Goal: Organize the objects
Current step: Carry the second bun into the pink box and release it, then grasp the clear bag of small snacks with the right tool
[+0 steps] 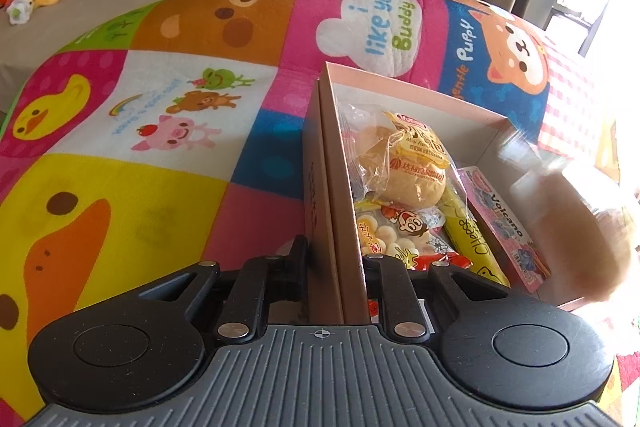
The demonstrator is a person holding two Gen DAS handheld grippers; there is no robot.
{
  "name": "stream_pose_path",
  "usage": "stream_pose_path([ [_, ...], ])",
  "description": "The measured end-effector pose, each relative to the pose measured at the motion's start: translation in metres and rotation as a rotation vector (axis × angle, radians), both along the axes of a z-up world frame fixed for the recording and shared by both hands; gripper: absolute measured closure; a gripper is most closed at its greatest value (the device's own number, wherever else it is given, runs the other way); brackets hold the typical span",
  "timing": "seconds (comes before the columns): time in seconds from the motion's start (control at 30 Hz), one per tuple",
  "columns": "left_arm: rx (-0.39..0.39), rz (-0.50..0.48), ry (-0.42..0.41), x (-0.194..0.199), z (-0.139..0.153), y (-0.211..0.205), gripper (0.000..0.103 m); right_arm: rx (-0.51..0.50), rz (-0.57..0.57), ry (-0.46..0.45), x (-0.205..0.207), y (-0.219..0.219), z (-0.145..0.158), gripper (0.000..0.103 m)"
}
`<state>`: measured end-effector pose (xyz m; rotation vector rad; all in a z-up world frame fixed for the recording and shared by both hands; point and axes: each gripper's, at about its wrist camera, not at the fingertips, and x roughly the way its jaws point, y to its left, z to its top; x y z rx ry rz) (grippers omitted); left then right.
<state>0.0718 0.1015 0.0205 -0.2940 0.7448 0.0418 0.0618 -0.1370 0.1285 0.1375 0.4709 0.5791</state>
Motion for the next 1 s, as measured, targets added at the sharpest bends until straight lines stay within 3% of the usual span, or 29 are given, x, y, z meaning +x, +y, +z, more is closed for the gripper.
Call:
stream_pose_path([
  [0.17,-0.001,0.0,0.003,-0.001,0.0,0.0,0.083,-0.098,-0.106,-0.019,-0.019,-0.025,-0.031,0.024],
  [0.33,0.001,0.009,0.004,-0.001,0.0,-0.001,0.084,-0.207,-0.116,0.083,-0.036,-0.072,-0.076,0.017],
  [0.53,0.017,0.007,0.018,-0.001,0.001,-0.004,0.084,-0.155,-0.146,0.228,-0.03,-0.103,-0.118,0.016],
  [0.63,0.027,0.009,0.021,-0.002,0.002,-0.006,0.084,-0.148,-0.134,0.212,-0.029,-0.102,-0.118,0.011],
  [0.87,0.028,0.014,0.021,-0.002,0.002,-0.007,0.085,-0.231,-0.127,0.189,-0.032,-0.086,-0.118,0.012],
  [1.0,0.028,0.013,0.021,-0.002,0.002,-0.007,0.084,-0.254,-0.14,0.18,-0.034,-0.084,-0.119,0.027],
])
